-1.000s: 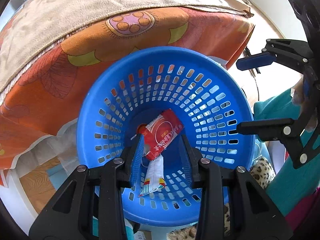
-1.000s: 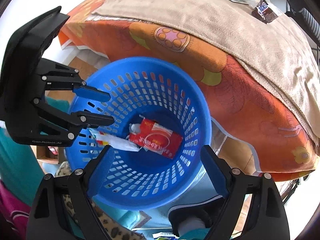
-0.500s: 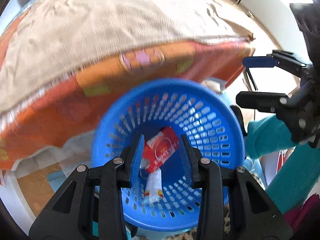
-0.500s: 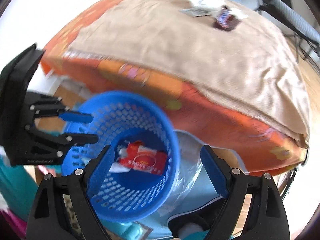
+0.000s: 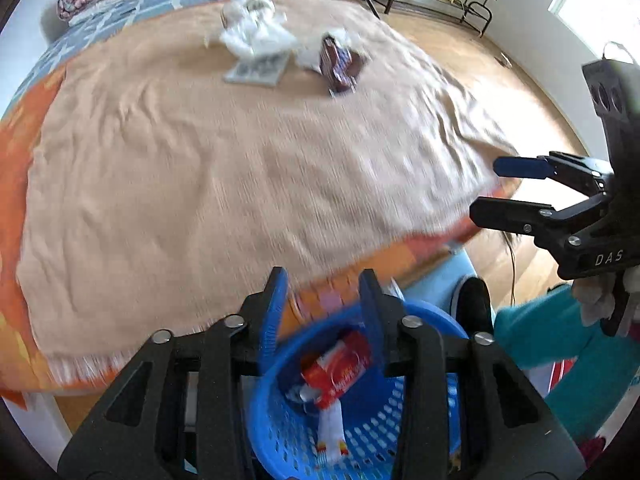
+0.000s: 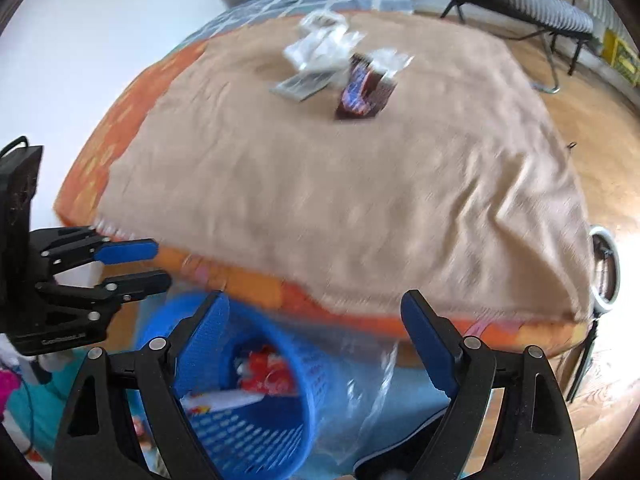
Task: Collect trash
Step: 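Move both grippers back over the towel toward the white bag and Snickers bar, then grasp the white plastic bag with the left gripper while the right grasps the Snickers bar, then carry the white bag and Snickers bar with both grippers over the blue basket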
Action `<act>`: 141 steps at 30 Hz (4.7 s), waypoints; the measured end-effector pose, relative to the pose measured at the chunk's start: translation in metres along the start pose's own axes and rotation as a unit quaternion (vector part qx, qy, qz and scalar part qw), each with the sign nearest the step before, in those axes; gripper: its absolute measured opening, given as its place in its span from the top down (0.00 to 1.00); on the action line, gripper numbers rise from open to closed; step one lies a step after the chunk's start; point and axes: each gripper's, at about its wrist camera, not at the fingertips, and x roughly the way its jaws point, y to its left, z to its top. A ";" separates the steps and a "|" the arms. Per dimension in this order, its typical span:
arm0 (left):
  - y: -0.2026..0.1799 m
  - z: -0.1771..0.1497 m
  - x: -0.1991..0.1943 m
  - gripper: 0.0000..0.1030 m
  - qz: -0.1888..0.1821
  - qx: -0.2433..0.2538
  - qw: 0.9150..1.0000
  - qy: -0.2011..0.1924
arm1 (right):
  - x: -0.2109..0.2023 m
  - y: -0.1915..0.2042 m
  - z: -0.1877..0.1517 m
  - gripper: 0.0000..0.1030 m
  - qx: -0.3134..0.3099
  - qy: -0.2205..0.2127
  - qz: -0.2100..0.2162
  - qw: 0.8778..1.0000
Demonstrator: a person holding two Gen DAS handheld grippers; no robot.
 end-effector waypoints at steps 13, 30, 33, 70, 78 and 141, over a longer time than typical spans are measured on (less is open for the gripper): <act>0.044 0.120 0.004 0.43 0.002 -0.049 0.996 -0.071 | 0.023 -0.027 0.075 0.14 0.047 -0.033 -0.014 0.998; 0.083 0.235 0.077 0.34 -0.001 -0.129 0.990 -0.063 | 0.063 -0.036 0.124 0.14 0.069 -0.035 -0.023 0.997; 0.087 0.246 0.091 0.34 0.003 -0.138 0.989 -0.051 | 0.070 -0.037 0.129 0.14 0.072 -0.035 -0.024 0.996; 0.096 0.256 0.116 0.50 0.043 -0.142 0.985 -0.082 | 0.098 -0.063 0.146 0.75 0.137 -0.018 0.051 0.989; 0.094 0.253 0.105 0.50 0.044 -0.139 0.985 -0.090 | 0.089 -0.067 0.139 0.78 0.146 -0.022 0.062 0.987; 0.008 -0.009 -0.047 0.50 -0.017 -0.059 0.996 -0.067 | -0.037 0.030 -0.046 0.77 -0.024 -0.048 0.090 0.994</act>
